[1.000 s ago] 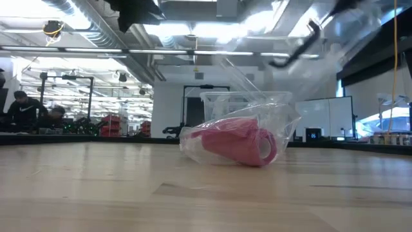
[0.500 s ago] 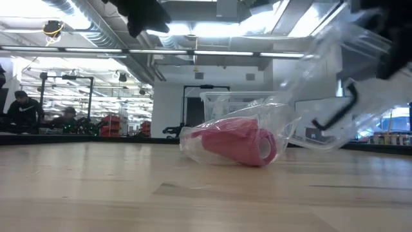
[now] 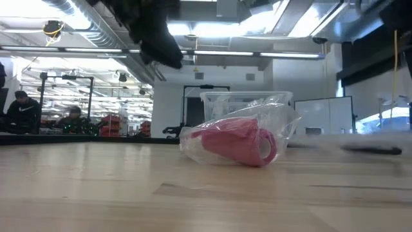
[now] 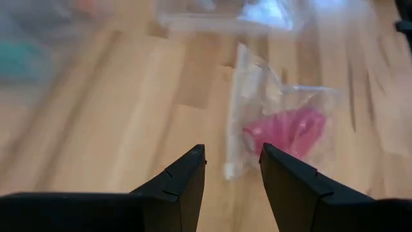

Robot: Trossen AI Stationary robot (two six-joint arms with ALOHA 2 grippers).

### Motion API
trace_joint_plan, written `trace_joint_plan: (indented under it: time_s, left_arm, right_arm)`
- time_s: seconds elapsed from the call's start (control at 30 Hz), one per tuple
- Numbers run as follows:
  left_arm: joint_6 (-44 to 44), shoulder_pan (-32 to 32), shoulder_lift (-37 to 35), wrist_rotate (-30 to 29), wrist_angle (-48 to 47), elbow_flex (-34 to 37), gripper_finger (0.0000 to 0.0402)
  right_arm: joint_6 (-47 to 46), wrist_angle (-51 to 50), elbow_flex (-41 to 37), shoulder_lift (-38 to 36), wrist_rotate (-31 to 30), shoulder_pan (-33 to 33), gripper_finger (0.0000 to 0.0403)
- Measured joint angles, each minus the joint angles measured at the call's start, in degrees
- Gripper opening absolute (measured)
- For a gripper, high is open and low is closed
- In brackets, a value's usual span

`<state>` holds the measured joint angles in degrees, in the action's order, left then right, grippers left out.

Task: Roll bandage
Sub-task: Put the transparent zip bag into the transparent container

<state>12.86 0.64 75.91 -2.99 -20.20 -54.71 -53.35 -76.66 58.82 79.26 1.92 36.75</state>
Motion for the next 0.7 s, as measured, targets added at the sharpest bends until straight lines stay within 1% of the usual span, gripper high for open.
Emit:
trace_joint_plan:
  time_s: [0.07, 0.1, 0.13, 0.17, 0.2, 0.3, 0.33, 0.37, 0.43, 0.5, 0.63, 0.7]
  left_arm:
    - [0.27, 0.07, 2.66, 3.01, 2.09, 0.01, 0.0141]
    - [0.56, -0.10, 3.93, 4.64, 3.49, 0.01, 0.0141]
    - [1.02, -0.26, 5.23, 6.37, 4.97, 0.01, 0.0141]
    - [1.38, -0.52, 6.54, 7.82, 6.23, 0.01, 0.0141]
    - [1.52, -0.75, 7.82, 9.09, 7.07, 0.01, 0.0141]
    - [1.53, -1.44, 11.36, 11.57, 6.69, 0.01, 0.0141]
    - [1.40, -1.52, 12.29, 12.00, 6.12, 0.01, 0.0141]
    - [1.31, -1.47, 13.05, 12.05, 5.40, 0.01, 0.0141]
    - [1.11, -1.23, 13.94, 12.05, 3.28, 0.03, 0.0141]
    - [0.59, -0.50, 14.25, 11.74, 2.48, 0.03, 0.0141]
    - [0.54, 1.36, 13.93, 10.47, 1.48, 0.03, 0.0141]
    - [0.48, 2.30, 13.65, 9.15, 1.54, 0.03, 0.0141]
  right_arm:
    - [-0.71, -0.19, 2.03, -0.04, 4.41, 0.00, 0.0302]
    - [-0.73, 0.03, 3.09, -0.02, 5.39, 0.00, 0.0312]
    - [-0.52, 0.51, 4.19, -0.02, 5.37, 0.03, 0.0321]
    - [0.20, 1.86, 5.14, -0.05, 3.64, -0.01, 0.0327]
    - [1.47, 4.33, 5.70, -0.11, -0.41, -0.29, 0.0332]
    - [7.21, 16.17, 4.75, -0.09, -16.49, -2.35, 0.0337]
    - [9.39, 21.18, 3.67, -0.07, -19.73, -3.57, 0.0338]
    - [11.42, 27.08, 2.12, -0.07, -21.73, -4.82, 0.0338]
    - [14.98, 38.77, -1.88, -0.04, -22.59, -8.01, 0.0338]
    - [16.18, 49.17, -7.17, -0.02, -22.01, -10.92, 0.0339]
    - [13.38, 65.08, -18.21, 0.02, -21.26, -16.52, 0.0339]
    - [11.92, 75.25, -23.28, 0.03, -19.56, -18.77, 0.0339]
